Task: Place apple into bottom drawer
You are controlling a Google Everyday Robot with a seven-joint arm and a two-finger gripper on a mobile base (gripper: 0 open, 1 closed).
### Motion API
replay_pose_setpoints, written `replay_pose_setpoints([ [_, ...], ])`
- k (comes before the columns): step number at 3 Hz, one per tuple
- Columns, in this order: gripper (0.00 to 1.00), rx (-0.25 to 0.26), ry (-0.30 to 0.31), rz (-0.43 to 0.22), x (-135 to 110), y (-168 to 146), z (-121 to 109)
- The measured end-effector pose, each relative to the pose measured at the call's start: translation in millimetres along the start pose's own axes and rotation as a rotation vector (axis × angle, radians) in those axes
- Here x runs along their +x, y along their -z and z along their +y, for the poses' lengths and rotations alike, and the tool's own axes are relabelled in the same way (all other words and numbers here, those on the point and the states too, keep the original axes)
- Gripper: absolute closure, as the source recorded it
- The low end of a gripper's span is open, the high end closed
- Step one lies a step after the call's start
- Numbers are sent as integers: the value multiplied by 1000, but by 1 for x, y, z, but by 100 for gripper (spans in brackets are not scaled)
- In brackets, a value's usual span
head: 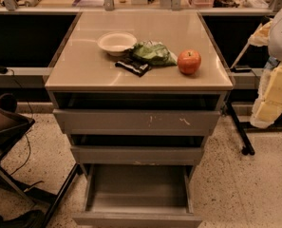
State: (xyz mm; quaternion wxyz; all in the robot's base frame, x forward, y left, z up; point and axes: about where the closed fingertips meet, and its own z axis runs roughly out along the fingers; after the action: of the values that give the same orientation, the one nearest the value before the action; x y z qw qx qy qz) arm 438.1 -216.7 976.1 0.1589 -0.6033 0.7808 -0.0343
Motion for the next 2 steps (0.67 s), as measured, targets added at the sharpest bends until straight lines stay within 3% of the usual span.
replay_pose_setpoints([
  [1,0,5,8,-11,-4,-4,-12],
  [2,0,-5,9,-46,-16,-22,-50],
])
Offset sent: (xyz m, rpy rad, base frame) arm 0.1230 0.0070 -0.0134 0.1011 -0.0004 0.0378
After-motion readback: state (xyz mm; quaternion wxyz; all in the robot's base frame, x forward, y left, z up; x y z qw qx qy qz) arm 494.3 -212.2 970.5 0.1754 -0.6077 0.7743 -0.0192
